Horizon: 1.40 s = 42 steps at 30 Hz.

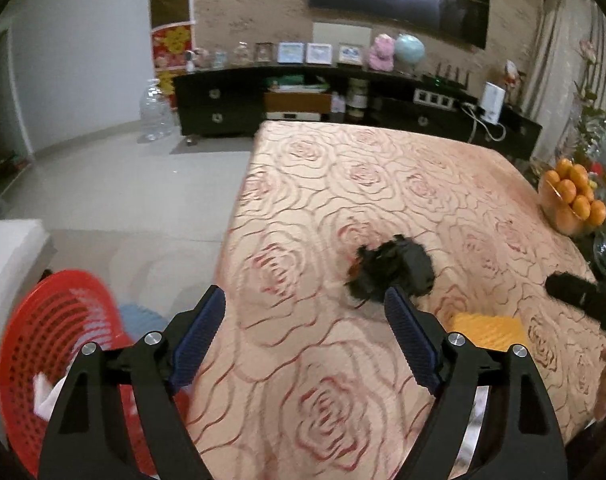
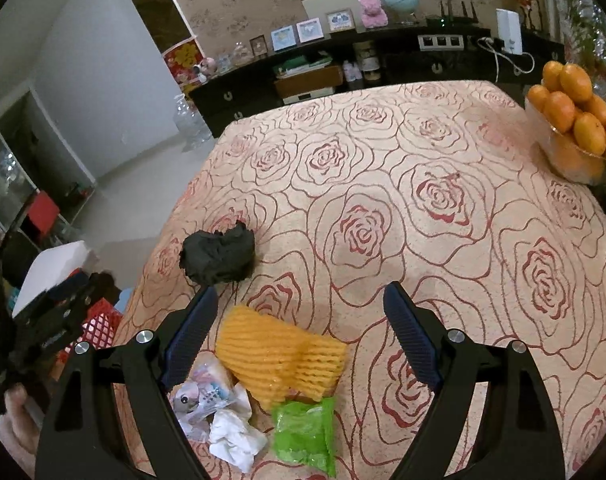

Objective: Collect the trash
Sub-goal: 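Grasp the second black plastic bag with the left tool, then grasp the clear printed wrapper with the right tool while the left tool holds the bag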

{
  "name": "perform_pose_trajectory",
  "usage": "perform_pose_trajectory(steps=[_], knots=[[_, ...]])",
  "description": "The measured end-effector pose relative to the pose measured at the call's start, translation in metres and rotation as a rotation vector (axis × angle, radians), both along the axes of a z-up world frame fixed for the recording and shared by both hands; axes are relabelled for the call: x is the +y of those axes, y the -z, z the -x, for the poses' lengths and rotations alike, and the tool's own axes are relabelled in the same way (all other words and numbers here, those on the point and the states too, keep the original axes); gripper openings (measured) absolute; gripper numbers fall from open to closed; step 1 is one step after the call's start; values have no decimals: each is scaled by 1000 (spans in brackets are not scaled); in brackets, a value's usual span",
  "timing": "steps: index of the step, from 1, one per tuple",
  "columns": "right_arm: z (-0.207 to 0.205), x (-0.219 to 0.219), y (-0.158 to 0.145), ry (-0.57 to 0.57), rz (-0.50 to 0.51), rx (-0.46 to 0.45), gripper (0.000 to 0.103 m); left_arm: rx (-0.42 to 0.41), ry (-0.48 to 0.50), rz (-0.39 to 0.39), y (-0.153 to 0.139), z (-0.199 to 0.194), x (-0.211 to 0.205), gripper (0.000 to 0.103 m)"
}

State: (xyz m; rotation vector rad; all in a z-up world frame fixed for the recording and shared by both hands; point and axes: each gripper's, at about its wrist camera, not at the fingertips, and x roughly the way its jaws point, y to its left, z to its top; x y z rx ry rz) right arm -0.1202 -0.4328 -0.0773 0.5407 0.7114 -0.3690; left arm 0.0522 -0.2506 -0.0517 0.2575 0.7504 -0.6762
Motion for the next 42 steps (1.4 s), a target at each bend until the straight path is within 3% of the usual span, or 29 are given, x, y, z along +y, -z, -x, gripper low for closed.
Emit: perform_pose_trajectory(steps=[11, 18, 20, 22, 26, 33, 42], knots=[[3, -14, 11, 18, -32, 17, 82, 113, 167, 4, 26, -14, -83, 80], [0, -20, 24, 24, -71, 38, 82, 143, 192, -29, 44, -19, -111, 80], [-3, -19, 26, 16, -74, 42, 82, 153, 190, -38, 50, -23, -114, 67], [-3, -18, 26, 6, -74, 43, 82, 163, 183, -53, 54, -26, -116, 52], [-1, -18, 27, 0, -73, 44, 82, 149, 189, -49, 56, -24, -115, 40], [-1, -10, 25, -41, -60, 34, 82, 139, 174, -37, 53, -25, -105, 36], [-15, 42, 19, -268, 13, 25, 82, 120, 115, 35, 24, -31, -57, 36]])
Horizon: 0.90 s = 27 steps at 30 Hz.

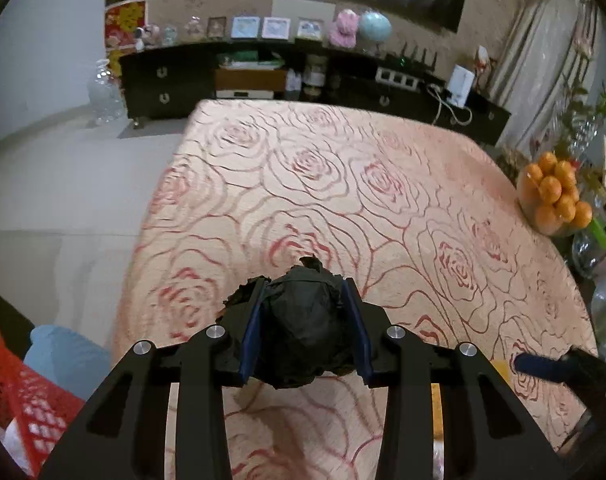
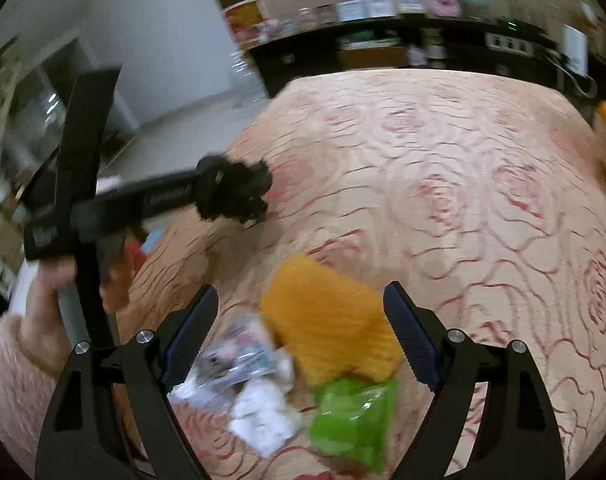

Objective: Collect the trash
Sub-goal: 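Grasp the clear printed wrapper with the right tool while the left tool holds the bag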

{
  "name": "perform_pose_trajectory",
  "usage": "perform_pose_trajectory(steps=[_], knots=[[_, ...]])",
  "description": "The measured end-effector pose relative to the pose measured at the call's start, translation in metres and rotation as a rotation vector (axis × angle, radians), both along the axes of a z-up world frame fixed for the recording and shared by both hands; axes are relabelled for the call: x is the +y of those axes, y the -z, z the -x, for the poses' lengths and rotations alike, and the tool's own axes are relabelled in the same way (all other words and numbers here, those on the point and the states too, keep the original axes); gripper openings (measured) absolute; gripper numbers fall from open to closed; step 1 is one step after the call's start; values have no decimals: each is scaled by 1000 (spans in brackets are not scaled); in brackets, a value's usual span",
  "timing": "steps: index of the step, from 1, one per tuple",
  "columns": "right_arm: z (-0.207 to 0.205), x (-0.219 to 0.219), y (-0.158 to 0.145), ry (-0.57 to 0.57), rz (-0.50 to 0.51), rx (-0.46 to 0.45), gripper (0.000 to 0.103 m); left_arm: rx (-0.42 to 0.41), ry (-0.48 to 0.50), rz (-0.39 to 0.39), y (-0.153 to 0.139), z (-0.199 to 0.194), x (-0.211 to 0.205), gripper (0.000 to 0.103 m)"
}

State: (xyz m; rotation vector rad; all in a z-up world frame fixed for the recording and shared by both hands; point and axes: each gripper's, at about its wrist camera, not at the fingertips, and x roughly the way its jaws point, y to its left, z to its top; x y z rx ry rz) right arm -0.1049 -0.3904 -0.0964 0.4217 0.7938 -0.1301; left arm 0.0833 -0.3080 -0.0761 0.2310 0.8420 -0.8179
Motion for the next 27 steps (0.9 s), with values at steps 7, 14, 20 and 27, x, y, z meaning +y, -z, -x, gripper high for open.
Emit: perform_pose_trajectory(steps=[7, 14, 20, 27], knots=[[-3, 43, 0, -198, 62, 12, 82, -4, -56, 36, -18, -3, 39, 36], [-9, 68, 13, -282, 131, 81, 91, -28, -83, 36, -31, 1, 65, 36], [-21, 76, 23, -280, 210, 94, 91, -39, -92, 36, -36, 5, 77, 36], [-37, 83, 31, -272, 256, 114, 79, -43, -106, 44, -40, 3, 87, 36]])
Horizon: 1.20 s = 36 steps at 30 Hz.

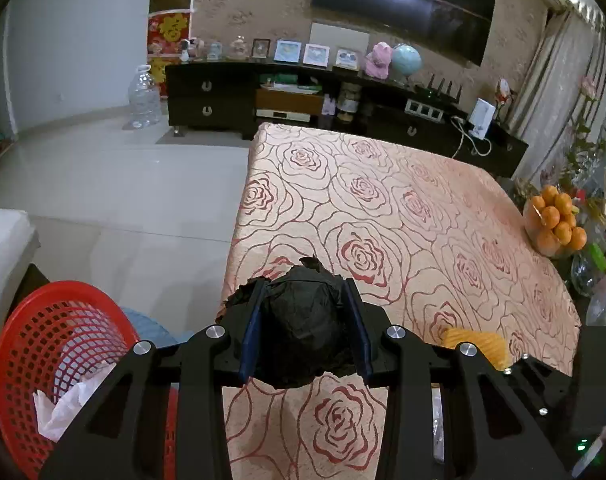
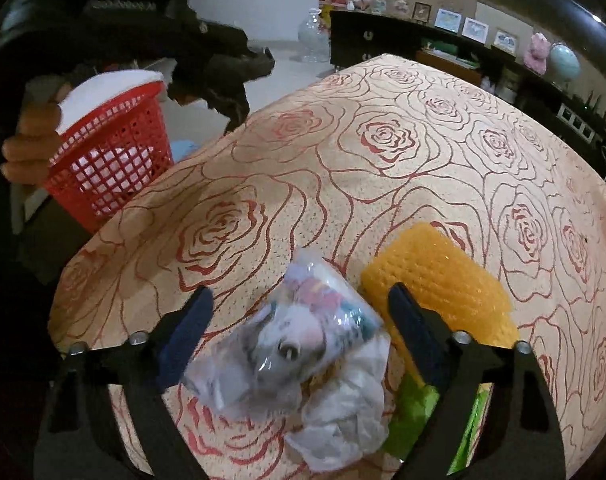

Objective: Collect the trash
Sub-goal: 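Grasp the clear printed wrapper with the right tool while the left tool holds the bag, then carry the black bag and wrapper with both tools over the wastebasket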

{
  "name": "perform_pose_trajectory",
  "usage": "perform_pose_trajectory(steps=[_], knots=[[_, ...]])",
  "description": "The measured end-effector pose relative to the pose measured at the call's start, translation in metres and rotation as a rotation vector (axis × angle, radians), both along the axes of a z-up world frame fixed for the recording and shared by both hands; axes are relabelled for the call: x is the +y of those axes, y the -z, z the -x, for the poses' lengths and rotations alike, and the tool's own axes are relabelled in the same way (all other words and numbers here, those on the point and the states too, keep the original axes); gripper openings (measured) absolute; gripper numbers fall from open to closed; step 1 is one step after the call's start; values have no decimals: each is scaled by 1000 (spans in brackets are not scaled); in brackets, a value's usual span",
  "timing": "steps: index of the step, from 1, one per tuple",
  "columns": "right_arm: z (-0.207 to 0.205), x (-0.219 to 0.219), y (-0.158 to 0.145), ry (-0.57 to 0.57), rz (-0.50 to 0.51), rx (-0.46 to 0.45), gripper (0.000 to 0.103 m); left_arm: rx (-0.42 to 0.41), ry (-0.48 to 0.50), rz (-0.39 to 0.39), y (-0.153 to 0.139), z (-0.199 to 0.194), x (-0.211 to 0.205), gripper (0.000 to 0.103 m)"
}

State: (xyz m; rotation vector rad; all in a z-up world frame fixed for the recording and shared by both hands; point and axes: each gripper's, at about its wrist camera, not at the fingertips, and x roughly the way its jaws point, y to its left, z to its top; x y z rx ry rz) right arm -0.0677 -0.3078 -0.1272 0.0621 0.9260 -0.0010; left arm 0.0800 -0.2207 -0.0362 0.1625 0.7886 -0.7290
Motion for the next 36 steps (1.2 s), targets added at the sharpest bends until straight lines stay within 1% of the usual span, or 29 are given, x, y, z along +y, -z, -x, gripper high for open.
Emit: perform_pose_trajectory(steps=[1, 2, 4, 5, 7, 10, 15, 19, 30, 36], knots=[[-3, 0, 2, -1, 6, 8, 72, 0, -2, 2, -1, 0, 1, 36], [-6, 1, 4, 1, 17, 25, 70, -1, -3, 2, -1, 0, 2, 36], [-7, 1, 5, 0, 19, 36, 58, -3, -6, 4, -2, -1, 5, 36], [-7, 1, 4, -2, 12, 41, 56, -4, -8, 5, -2, -1, 7, 36], [-6, -1, 1, 1, 4, 39, 48, -2, -14, 7, -3, -3, 9, 36], [-4, -4, -3, 12, -10, 31, 44, -2, -19, 10, -5, -3, 12, 36], [-3, -12, -12, 42, -47, 6, 41, -7, -18, 11, -7, -2, 14, 36], [-1, -18, -24, 72, -58, -34, 40, -12, -16, 10, -9, -1, 13, 36], [1, -31, -56, 175, -61, -126, 40, -51, -11, 18, -21, 11, 20, 36], [-5, -36, -84, 214, -55, -187, 41, -82, -33, 15, -29, 16, 36, 36]])
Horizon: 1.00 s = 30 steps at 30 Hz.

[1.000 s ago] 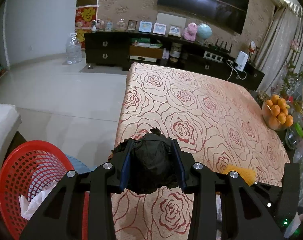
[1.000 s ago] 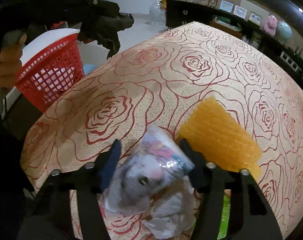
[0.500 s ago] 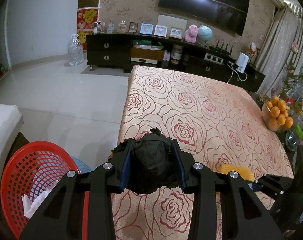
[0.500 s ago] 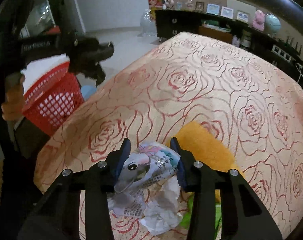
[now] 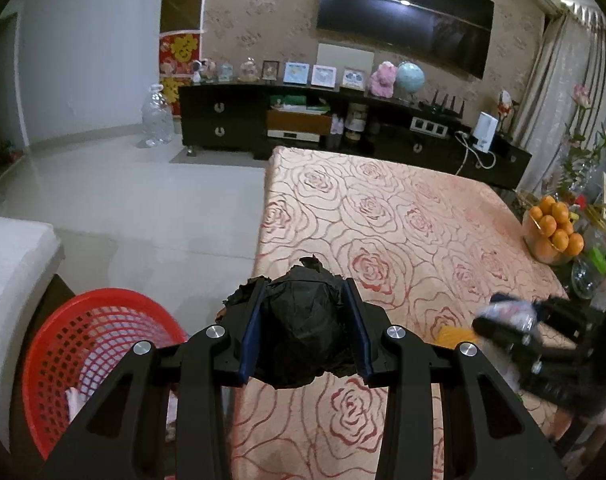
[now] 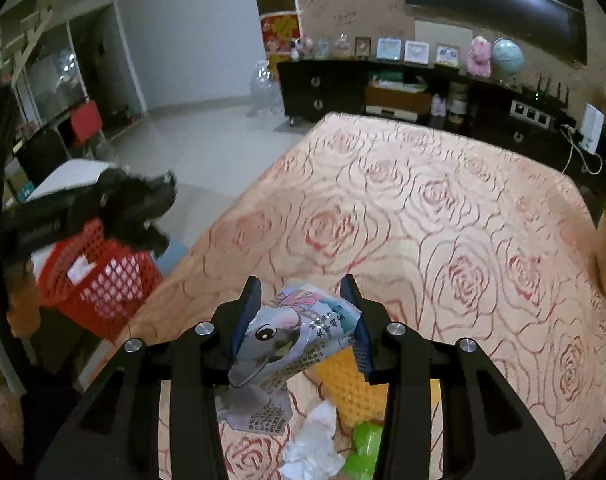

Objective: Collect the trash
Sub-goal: 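Carry the black bag and wrapper with both tools over the wastebasket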

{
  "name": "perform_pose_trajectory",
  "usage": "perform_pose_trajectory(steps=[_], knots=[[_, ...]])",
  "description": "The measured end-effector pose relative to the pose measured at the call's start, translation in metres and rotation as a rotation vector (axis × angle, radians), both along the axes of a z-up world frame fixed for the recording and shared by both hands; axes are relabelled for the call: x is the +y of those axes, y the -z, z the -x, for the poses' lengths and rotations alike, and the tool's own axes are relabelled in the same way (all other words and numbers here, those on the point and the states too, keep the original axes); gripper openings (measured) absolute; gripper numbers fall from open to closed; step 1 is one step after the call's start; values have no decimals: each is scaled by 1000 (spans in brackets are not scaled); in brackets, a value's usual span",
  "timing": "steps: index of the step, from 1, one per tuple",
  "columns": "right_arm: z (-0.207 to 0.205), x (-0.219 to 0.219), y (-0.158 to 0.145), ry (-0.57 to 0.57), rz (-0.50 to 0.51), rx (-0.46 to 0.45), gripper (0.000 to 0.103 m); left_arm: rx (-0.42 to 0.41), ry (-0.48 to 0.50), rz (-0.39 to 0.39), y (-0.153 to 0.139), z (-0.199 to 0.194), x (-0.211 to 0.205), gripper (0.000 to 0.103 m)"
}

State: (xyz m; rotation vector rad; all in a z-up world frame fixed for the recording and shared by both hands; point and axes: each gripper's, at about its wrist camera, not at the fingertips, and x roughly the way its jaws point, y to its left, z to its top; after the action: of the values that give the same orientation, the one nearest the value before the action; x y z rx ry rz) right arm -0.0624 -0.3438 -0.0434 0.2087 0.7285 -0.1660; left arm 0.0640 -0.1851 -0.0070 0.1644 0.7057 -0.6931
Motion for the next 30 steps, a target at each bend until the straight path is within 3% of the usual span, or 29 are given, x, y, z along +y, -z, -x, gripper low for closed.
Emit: perform_pose_trajectory(steps=[9, 20, 30], knots=[[-24, 14, -32, -22, 34, -60, 41, -76, -93, -20, -15, 8, 47, 36], [-76, 32, -33, -85, -2, -26, 41, -101, -251, -48, -18, 4, 110, 36], [-85, 67, -41, -118, -6, -60, 41, -98, -295, -57, -16, -3, 127, 36]])
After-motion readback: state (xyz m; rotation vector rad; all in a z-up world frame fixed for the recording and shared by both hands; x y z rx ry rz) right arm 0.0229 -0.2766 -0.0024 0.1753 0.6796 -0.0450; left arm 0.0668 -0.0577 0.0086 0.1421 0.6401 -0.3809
